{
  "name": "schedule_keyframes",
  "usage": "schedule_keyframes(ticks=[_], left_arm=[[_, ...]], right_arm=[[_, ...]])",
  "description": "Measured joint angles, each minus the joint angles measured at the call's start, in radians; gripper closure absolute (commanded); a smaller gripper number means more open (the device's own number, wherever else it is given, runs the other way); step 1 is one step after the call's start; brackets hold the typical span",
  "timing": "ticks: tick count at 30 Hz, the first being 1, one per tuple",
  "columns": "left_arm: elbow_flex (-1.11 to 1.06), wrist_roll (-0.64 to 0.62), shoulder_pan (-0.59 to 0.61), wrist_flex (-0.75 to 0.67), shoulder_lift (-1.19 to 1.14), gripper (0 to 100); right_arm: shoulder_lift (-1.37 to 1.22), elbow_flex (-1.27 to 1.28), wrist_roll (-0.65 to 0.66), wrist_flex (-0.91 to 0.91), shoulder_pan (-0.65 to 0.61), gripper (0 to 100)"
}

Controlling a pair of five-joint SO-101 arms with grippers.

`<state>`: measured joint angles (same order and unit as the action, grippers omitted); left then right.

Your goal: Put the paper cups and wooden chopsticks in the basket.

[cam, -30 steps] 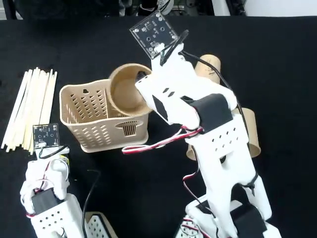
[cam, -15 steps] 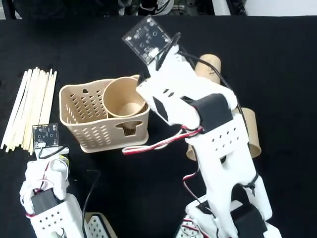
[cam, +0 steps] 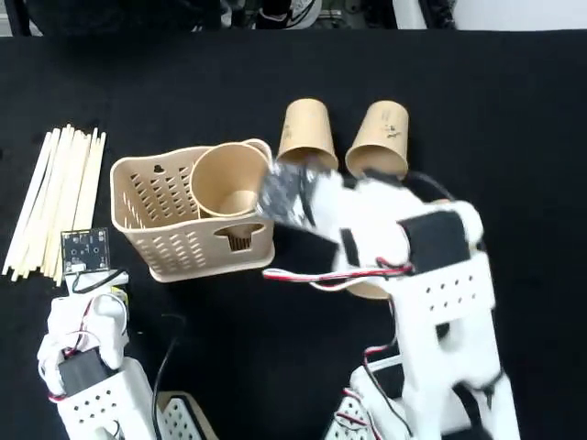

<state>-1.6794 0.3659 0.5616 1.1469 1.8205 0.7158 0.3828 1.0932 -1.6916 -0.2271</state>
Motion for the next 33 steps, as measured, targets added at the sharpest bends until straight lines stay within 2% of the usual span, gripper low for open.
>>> schedule_keyframes(ticks=[6, 10, 16, 18, 22, 24, 26, 28, 33], left_arm=[[0.0, 0.0, 0.0, 0.0, 0.0, 89], [0.0, 0.0, 0.0, 0.0, 0.0, 89], [0.0, 0.0, 0.0, 0.0, 0.0, 89], [0.0, 0.0, 0.0, 0.0, 0.0, 89], [0.0, 0.0, 0.0, 0.0, 0.0, 89], [0.0, 0.0, 0.0, 0.0, 0.0, 89], [0.0, 0.0, 0.0, 0.0, 0.0, 89], [0.0, 0.0, 0.0, 0.0, 0.0, 89], [0.0, 0.0, 0.0, 0.0, 0.0, 89]], right_arm=[[0.293, 0.448, 0.265, 0.198, 0.195, 63.5], [0.463, 0.718, 0.311, 0.341, 0.236, 63.5], [0.502, 0.961, 0.29, 0.575, 0.245, 64.3], [0.491, 1.008, 0.275, 0.687, 0.252, 70.7], [0.442, 1.074, 0.259, 0.916, 0.256, 99.7], [0.436, 1.077, 0.238, 0.99, 0.259, 94.6], [0.443, 1.077, 0.181, 1.025, 0.267, 99.2], [0.465, 1.062, 0.14, 1.02, 0.267, 98.6], [0.512, 0.959, 0.052, 0.853, 0.264, 98.7]])
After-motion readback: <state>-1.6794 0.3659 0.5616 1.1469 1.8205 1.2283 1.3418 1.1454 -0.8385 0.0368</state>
